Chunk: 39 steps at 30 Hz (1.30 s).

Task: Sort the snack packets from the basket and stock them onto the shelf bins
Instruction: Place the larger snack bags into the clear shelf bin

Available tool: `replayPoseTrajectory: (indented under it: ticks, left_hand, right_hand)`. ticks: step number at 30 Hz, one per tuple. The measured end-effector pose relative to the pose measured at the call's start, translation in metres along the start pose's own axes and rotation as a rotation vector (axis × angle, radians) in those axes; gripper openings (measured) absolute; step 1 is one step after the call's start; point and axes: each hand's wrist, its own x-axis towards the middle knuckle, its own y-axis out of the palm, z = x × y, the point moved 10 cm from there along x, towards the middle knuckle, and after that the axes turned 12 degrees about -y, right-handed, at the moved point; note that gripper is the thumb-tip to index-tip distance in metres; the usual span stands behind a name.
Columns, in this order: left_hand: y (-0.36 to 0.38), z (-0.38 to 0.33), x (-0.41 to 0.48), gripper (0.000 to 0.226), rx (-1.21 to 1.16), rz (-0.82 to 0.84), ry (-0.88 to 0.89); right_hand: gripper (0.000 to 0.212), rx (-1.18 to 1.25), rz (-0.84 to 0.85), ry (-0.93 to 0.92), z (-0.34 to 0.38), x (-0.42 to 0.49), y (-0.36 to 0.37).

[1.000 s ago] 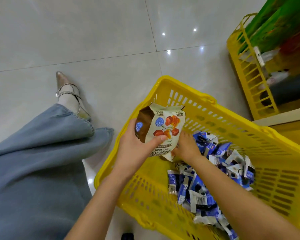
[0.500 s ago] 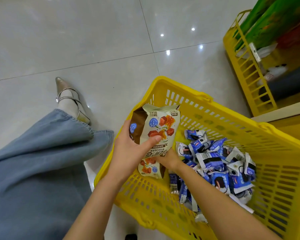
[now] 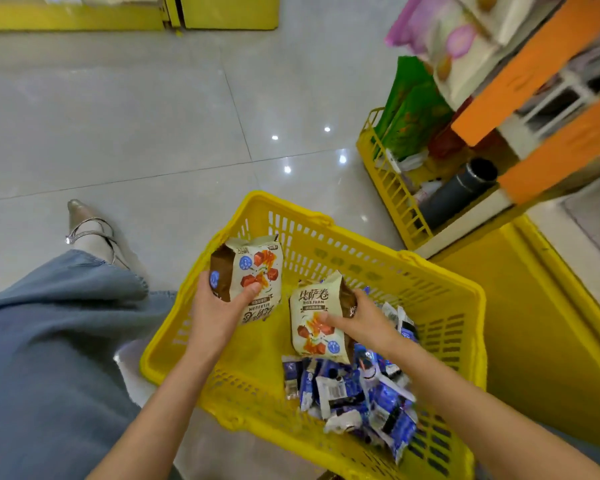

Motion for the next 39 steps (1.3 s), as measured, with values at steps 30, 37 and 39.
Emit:
replayPoseTrajectory:
  ticks: [30,37,39]
  left_hand:
    - [0.303,-0.157,-0.304,0.031,-0.059,0.836,0.373]
    - [0.327,-0.152,-0.326,0.031,-0.082,0.940,0.290]
    - [0.333,-0.150,-0.330,0.032,-0.072,0.952,0.277]
  right_hand:
    - [0.052,-0.221,-1.333,-0.380,0.089,-0.453,-0.360]
    - [0.052,-0.295,-1.170,-0.079,0.023,-0.464,-0.374]
    - [0.057,-0.276,-1.121,-0.024,0.008,-0.467,-0.375]
